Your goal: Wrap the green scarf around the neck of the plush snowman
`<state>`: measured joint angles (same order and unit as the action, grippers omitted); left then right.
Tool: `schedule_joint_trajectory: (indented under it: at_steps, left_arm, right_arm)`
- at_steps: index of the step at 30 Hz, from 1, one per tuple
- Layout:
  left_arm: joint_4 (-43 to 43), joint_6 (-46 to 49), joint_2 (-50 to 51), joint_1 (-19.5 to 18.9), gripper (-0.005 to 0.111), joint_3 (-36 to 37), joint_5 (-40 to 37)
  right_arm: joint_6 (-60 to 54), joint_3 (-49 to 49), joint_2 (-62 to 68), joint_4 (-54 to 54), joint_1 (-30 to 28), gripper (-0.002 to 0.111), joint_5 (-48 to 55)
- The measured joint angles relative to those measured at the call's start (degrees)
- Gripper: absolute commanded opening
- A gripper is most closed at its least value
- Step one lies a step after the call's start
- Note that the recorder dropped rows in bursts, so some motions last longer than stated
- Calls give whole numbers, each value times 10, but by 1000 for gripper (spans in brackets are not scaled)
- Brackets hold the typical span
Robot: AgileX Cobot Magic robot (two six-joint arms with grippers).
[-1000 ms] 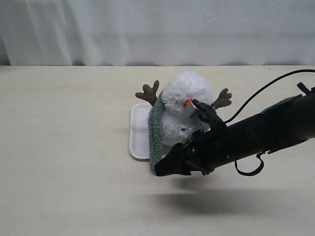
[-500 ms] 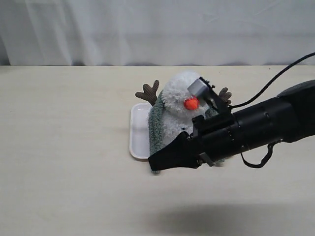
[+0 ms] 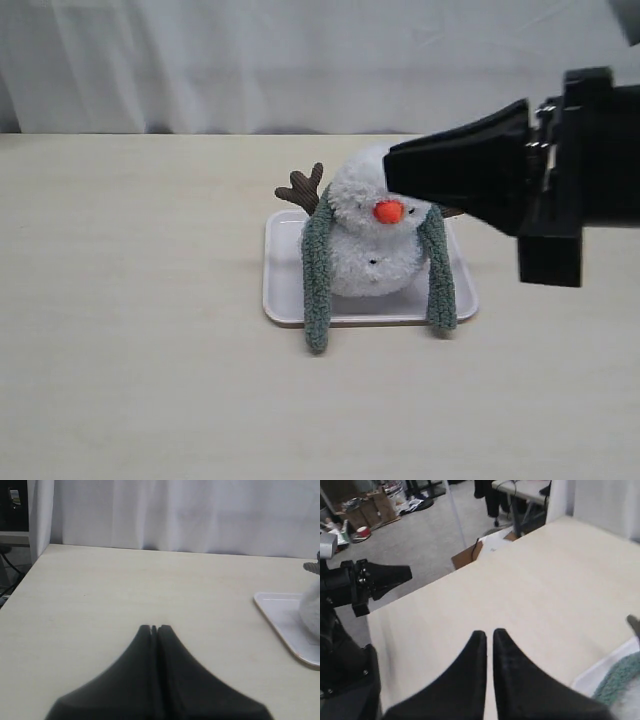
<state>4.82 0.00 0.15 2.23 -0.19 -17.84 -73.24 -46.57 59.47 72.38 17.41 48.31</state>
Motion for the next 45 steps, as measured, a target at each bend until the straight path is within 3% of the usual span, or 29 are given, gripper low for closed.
schedule_joint_trajectory:
  at_steps: [7,18,41,45]
  left_arm:
    - [0,0,0,0,0,0,0]
    - [0,0,0,0,0,0,0]
    - [0,0,0,0,0,0,0]
    - [0,0,0,0,0,0,0]
  right_arm:
    - [100,0,-203,-99,0,4,-110]
    - [112,0,-426,-124,0,4,-119]
    - [112,40,-558,-105,0,4,-133]
    - [112,40,-577,-157,0,4,-134]
